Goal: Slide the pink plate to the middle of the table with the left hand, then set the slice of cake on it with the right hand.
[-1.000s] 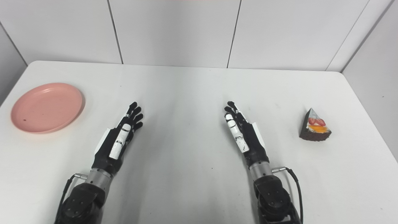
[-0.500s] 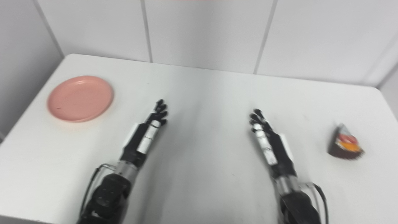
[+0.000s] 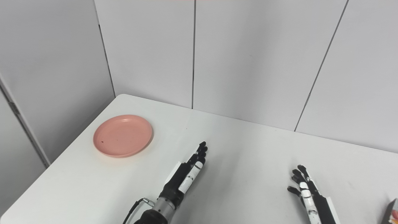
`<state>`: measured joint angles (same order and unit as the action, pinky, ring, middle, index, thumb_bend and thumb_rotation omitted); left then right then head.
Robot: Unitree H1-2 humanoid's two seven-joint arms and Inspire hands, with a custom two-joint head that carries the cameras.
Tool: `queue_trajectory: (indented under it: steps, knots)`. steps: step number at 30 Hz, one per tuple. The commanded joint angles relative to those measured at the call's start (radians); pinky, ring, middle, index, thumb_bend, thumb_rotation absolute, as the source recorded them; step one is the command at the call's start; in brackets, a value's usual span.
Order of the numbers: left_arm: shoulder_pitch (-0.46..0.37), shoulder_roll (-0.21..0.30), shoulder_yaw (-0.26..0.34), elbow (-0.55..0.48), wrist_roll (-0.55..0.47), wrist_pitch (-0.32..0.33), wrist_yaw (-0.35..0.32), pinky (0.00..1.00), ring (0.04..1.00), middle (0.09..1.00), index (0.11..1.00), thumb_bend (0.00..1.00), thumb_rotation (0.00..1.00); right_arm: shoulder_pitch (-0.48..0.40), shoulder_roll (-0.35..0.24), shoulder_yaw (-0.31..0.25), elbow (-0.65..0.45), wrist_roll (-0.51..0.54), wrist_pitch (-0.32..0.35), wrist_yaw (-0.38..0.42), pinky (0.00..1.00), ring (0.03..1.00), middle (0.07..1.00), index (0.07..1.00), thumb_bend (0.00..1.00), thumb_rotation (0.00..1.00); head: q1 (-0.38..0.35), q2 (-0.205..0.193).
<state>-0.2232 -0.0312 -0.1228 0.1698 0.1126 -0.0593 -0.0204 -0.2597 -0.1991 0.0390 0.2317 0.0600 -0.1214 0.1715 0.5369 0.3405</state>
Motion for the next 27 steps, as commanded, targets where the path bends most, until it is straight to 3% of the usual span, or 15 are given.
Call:
queue_trajectory:
  steps: [1,10,15,27]
  knots:
    - [0.036,-0.031,-0.024,0.08,0.001,0.012,-0.007,0.99,1.0,1.0,1.0,0.4,1.0,0.016,-0.004,0.001,0.024,0.002,0.017,0.016,0.97,0.929,0.938,0.96,0.18,1.0,0.0,0.0]
    - [0.033,-0.028,-0.031,0.083,0.02,-0.005,-0.001,0.98,1.0,1.0,1.0,0.44,1.0,0.011,0.001,-0.005,0.024,0.016,0.03,0.023,0.97,0.935,0.945,0.965,0.16,1.0,0.003,0.001]
    - [0.033,-0.034,-0.019,0.063,-0.004,0.028,-0.006,0.99,1.0,1.0,1.0,0.38,1.0,0.011,0.004,-0.005,0.024,0.019,0.028,0.025,0.99,0.939,0.947,0.966,0.18,1.0,0.005,0.006]
    - [-0.01,-0.031,0.005,-0.118,-0.089,0.086,-0.025,0.96,0.955,0.97,0.972,0.4,1.0,0.001,-0.013,-0.013,0.031,0.022,0.04,0.034,0.99,0.944,0.95,0.966,0.17,1.0,0.037,0.017]
